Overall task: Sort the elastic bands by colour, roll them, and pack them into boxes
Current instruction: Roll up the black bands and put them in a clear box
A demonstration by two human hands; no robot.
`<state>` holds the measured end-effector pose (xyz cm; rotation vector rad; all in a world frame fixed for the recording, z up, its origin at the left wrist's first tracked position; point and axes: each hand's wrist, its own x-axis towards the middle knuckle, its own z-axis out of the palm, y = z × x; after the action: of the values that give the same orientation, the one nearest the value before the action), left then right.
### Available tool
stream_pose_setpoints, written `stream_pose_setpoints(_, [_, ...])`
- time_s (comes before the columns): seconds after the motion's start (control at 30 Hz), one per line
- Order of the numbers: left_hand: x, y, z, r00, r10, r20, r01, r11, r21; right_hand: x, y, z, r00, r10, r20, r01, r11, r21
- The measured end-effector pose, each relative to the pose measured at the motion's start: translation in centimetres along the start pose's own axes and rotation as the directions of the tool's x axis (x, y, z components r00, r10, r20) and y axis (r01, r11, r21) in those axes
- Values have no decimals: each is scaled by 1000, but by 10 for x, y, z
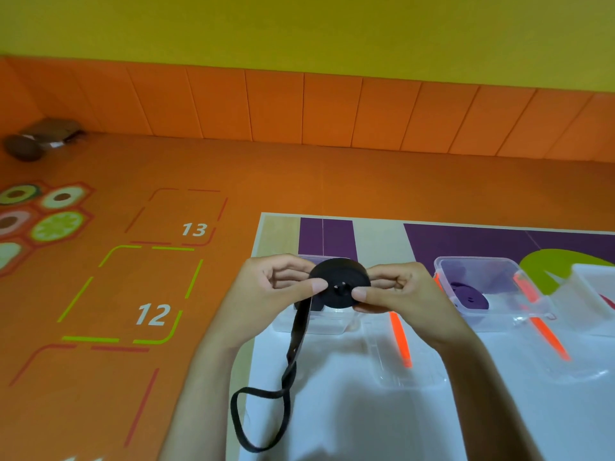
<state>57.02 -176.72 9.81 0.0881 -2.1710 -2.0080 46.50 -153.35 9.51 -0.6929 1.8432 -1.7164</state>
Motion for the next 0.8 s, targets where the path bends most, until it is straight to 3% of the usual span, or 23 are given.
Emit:
stream_pose_setpoints(0.1, [-1,-2,0,1000,29,-1,-29,995,95,1,-3,-2,998,-31,55,40,983,-180])
stream_pose_setpoints(0.2, [-3,-3,2,999,49,6,-49,981,186,4,-9,-3,994,-35,99,58,969,-238])
stream_pose_setpoints(0.3, [-2,-2,6,999,41,-4,-39,987,153,6,-10,0,997,-67,38,73,979,-192])
stream_pose_setpoints(0.5, [1,-4,9,999,11,-40,-10,999,31,4,0,15,976,-121,-180,139,986,91])
stream_pose_setpoints(0.57, [1,-5,9,997,31,-75,-29,999,26,5,0,12,983,-126,-132,134,990,51])
stream_pose_setpoints(0.67, [-1,-6,3,998,31,-60,-25,994,103,4,-6,1,994,-100,42,105,984,-142])
stream_pose_setpoints(0.8, [-1,-4,3,999,43,7,-43,981,189,5,-12,2,992,-121,-17,119,987,-107])
